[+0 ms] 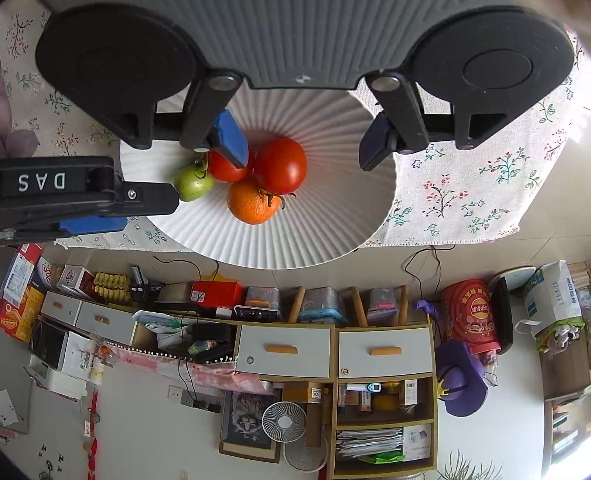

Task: Organize fruits
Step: 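Open both tools to release the tomato and lime into the bowl, then move both open tools back to the remaining fruit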

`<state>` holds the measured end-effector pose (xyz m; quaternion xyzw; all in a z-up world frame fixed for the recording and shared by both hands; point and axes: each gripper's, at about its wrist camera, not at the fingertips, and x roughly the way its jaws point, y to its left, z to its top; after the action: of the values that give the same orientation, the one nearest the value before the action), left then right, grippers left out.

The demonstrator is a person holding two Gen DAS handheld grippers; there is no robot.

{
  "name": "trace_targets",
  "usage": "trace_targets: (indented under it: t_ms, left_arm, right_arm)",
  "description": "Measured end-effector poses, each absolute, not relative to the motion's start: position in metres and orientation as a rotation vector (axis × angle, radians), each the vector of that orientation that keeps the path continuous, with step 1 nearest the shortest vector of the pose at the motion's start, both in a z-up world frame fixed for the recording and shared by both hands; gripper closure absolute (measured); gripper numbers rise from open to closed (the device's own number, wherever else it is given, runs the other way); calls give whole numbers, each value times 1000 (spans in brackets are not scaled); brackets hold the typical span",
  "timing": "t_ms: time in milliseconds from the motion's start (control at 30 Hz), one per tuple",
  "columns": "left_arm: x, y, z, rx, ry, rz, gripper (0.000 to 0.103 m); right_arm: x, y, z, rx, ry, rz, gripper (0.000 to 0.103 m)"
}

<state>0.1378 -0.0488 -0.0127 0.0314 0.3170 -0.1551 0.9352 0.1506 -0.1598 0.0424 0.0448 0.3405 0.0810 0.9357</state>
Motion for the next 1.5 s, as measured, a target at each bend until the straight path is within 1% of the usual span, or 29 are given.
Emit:
trace_targets:
  t_ms: [33, 67, 200, 267, 300, 367, 567, 667, 833, 1133, 1500]
  left_arm:
    - [135, -47, -11, 61, 645, -316, 31]
    - [133, -46, -9, 56, 642, -315, 27]
    - [128, -41, -4, 39, 650, -317, 23]
    - [125, -39, -1, 36, 649, -317, 18]
    - [123, -39, 0, 38, 647, -316, 17]
    - [119, -38, 2, 43, 645, -313, 14]
    - [110, -33, 4, 51, 658, -300, 7]
    - [106, -31, 4, 53, 675, -297, 7]
    - [94, -25, 4, 59, 691, -287, 7]
    - [77, -12, 6, 40, 713, -291, 7]
    - [58, 12, -6, 27, 766, -285, 7]
  right_arm:
    - [149, -159, 44, 93, 694, 161, 34]
    - [147, -159, 46, 93, 693, 156, 31]
    - [142, -156, 52, 100, 688, 142, 24]
    - [138, -155, 55, 100, 686, 139, 19]
    - [136, -154, 55, 98, 686, 139, 18]
    - [132, -151, 57, 89, 686, 138, 13]
    - [121, -144, 62, 60, 690, 136, 5]
    - [115, -141, 63, 54, 693, 132, 3]
    - [107, -137, 64, 43, 703, 123, 1]
    - [91, -134, 63, 50, 700, 135, 1]
    - [68, -121, 52, 26, 724, 198, 1]
